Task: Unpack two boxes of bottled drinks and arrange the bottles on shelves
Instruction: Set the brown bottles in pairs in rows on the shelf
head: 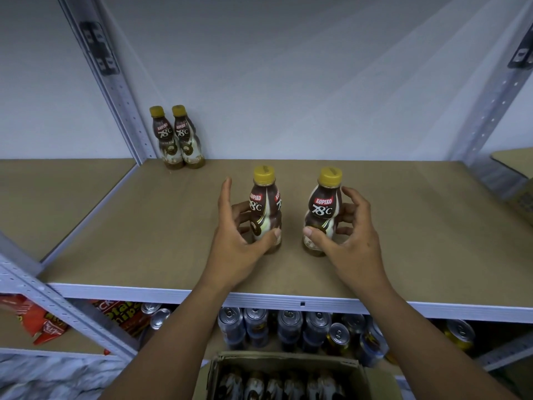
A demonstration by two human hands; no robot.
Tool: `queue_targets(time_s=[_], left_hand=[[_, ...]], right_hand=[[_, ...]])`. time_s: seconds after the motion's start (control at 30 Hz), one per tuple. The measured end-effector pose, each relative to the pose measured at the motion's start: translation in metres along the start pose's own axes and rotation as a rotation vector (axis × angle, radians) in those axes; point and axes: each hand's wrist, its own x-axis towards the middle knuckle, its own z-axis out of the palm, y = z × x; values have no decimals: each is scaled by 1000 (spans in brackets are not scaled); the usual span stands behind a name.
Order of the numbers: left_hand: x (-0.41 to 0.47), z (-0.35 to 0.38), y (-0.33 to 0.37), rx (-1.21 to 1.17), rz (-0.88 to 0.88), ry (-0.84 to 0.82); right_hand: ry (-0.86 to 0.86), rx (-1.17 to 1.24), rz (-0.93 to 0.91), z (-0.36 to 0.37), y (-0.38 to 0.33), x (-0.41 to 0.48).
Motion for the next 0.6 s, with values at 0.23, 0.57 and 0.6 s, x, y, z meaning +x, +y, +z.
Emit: queue_targets(time_s=[0.23, 0.57, 0.6], left_hand=[[-1, 8, 3, 49, 13, 45], [-4, 9, 5, 15, 45, -15], [-3, 9, 4, 13, 43, -18]], right_hand=[[-24, 33, -8, 2, 1, 1], [-9, 37, -27, 1, -2, -1], [-14, 31, -28, 1, -2, -1]])
